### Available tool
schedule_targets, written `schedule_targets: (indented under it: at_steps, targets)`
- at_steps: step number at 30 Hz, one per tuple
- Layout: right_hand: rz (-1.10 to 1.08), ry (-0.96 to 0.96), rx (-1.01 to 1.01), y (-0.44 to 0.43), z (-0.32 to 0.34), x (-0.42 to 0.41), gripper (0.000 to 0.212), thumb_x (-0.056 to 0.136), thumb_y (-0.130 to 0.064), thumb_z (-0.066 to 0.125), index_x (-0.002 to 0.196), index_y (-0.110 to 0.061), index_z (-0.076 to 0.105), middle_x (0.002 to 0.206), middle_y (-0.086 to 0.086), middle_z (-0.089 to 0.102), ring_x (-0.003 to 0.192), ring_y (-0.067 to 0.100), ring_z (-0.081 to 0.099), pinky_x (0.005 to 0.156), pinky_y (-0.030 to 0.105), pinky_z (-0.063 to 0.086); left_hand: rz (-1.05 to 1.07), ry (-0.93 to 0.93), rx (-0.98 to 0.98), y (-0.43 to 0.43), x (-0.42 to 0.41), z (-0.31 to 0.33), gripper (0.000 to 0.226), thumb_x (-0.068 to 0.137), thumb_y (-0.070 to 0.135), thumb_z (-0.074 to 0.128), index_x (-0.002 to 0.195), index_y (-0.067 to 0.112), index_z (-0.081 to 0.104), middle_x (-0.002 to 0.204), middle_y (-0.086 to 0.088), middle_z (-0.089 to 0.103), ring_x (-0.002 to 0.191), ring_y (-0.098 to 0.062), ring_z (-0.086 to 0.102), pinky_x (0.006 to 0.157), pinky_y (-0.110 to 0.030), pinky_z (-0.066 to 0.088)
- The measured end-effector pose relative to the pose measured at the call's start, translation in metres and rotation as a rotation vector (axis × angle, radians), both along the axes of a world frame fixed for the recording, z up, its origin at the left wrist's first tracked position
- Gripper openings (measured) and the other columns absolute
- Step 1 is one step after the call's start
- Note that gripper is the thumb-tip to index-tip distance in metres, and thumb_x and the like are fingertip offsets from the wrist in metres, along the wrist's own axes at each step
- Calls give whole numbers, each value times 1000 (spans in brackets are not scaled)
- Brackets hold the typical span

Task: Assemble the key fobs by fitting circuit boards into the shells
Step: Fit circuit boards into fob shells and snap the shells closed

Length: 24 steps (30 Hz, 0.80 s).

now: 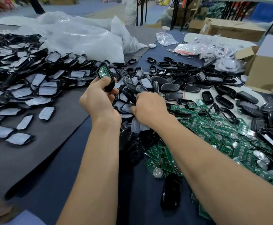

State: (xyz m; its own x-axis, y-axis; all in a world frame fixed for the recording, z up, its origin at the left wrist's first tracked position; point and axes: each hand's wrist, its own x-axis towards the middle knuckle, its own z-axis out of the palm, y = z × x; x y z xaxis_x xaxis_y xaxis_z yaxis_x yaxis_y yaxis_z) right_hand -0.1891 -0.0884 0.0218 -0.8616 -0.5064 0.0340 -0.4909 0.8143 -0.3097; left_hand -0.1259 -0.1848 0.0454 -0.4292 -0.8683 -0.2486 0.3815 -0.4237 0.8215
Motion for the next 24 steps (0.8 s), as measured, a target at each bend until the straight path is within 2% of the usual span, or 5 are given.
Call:
schedule_targets:
  at_steps: [5, 11, 15, 18, 24]
  targets:
    - [-16, 13, -132, 1, -9, 8, 21, 92, -15, 67, 112, -17, 68, 109, 7, 71, 103, 33, 64, 92, 38, 47, -15, 8, 23, 2, 0, -1, 21, 81, 2, 71, 101, -1, 75, 73, -8, 77, 44, -12, 56, 43, -18, 40]
    - [-133, -177, -530, 40, 14, 13, 24, 86, -8, 70, 73, -28, 70, 80, -6, 73, 68, 12, 67, 56, 16, 50, -185, -32, 0, 10, -1, -1, 9, 83, 2, 67, 88, 1, 74, 71, -7, 73, 48, -17, 60, 46, -19, 44]
    - [-165, -406, -871, 89, 29, 22, 16, 88, 0, 69, 88, -17, 71, 79, 3, 73, 51, 17, 63, 50, 27, 46, -519, -54, -115, 27, -4, 0, 14, 90, -1, 57, 85, 5, 69, 78, -8, 76, 56, -19, 67, 49, -20, 52]
    - [-205, -572, -1094, 129, 29, 29, 19, 87, 5, 70, 99, -9, 67, 63, 4, 62, 49, 14, 52, 44, 21, 40, -720, -117, -244, 50, -8, -2, 17, 91, -5, 56, 86, 7, 67, 80, -8, 78, 60, -20, 71, 53, -25, 57]
    - [-192, -634, -1071, 170, 16, 37, 19, 83, 4, 71, 92, -13, 68, 61, 6, 59, 49, 13, 49, 44, 19, 37, -936, -256, -472, 100, -12, -15, 11, 88, -2, 65, 84, 8, 68, 84, -12, 69, 74, -26, 62, 67, -33, 51]
